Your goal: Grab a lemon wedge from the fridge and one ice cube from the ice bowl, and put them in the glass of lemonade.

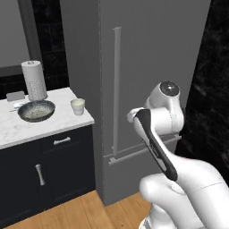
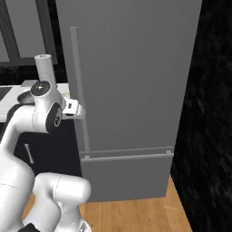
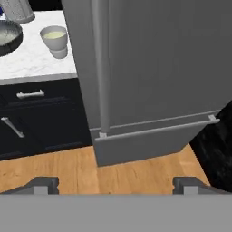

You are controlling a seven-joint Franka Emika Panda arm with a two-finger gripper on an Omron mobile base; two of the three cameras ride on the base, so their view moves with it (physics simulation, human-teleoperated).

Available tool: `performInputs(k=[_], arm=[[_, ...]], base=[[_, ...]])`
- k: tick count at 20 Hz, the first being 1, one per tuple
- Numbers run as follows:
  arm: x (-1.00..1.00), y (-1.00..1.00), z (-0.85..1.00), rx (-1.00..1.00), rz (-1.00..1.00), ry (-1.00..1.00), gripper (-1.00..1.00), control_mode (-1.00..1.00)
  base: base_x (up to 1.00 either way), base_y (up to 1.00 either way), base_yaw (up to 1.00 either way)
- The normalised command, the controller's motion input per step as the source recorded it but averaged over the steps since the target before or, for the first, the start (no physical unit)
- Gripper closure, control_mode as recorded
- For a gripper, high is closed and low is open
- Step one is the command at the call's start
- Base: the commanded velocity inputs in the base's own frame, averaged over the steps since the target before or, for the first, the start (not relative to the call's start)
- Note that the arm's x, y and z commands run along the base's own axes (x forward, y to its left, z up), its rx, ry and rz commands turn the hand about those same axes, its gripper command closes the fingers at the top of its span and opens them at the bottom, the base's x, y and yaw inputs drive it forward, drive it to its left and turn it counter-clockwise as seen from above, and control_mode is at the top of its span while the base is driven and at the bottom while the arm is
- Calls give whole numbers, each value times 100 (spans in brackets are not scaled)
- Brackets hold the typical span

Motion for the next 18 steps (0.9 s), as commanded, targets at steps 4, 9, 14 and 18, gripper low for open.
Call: performInputs(k=[4, 9, 14, 18], arm=[[100, 49, -11, 0, 10, -19, -100, -100], [100, 18, -3, 5, 6, -5, -100, -100], [99, 0, 3, 11, 5, 0, -100, -100], [98, 3, 0, 5, 3, 0, -100, -100]], base=[[0, 0, 0], [0, 0, 0], [0, 0, 0], [0, 0, 0]])
